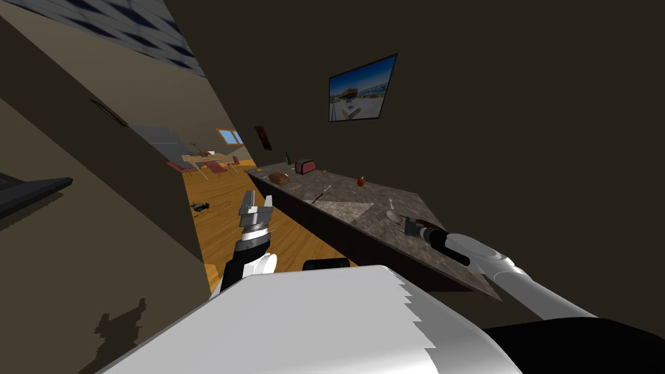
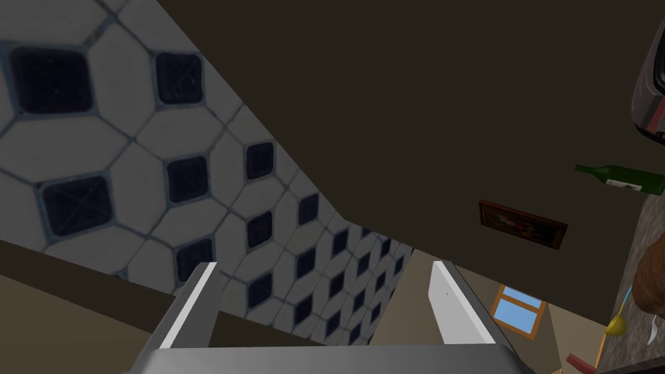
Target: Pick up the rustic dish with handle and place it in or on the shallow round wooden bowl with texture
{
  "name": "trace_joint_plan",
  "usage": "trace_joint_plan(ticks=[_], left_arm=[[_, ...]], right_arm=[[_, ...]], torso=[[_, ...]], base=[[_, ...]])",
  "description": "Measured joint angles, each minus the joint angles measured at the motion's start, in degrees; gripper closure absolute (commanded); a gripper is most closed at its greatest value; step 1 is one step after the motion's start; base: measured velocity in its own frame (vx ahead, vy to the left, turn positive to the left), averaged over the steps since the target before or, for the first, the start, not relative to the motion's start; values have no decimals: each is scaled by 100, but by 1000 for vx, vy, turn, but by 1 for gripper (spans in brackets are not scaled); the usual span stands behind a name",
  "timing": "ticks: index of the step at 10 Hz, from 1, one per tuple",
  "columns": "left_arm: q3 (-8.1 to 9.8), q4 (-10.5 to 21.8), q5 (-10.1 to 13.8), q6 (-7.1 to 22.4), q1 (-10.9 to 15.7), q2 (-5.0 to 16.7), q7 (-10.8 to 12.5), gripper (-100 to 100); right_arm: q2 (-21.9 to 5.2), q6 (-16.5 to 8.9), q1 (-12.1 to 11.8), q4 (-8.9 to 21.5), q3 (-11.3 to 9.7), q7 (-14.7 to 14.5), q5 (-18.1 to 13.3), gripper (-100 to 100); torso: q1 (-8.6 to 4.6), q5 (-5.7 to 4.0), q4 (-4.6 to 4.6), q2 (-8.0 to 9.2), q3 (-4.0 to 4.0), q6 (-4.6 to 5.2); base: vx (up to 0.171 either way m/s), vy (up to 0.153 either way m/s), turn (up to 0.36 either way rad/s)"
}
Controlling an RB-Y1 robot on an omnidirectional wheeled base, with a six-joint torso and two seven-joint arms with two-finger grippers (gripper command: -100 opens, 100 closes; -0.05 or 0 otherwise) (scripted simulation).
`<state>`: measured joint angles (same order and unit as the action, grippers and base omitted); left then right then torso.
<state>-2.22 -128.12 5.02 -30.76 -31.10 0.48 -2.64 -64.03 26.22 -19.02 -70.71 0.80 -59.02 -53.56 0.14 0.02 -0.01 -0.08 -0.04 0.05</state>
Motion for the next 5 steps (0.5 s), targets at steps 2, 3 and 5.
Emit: trace_joint_plan(ticks=[2, 3, 5], left_arm=[[0, 0, 0, 0, 0, 0, 0, 0], [0, 0, 0, 0, 0, 0, 0, 0], [0, 0, 0, 0, 0, 0, 0, 0]], right_arm=[[43, 164, 191, 288, -33, -172, 77, -100], [88, 300, 339, 472, -46, -320, 145, -100], [103, 398, 418, 617, -56, -419, 180, 100]], torso=[[0, 0, 0, 2, 1, 0], [3, 1, 1, 3, 2, 0], [-7, -1, 1, 6, 4, 1]], base=[[8, 45, -27], [3, 39, -12], [1, 7, -1]])
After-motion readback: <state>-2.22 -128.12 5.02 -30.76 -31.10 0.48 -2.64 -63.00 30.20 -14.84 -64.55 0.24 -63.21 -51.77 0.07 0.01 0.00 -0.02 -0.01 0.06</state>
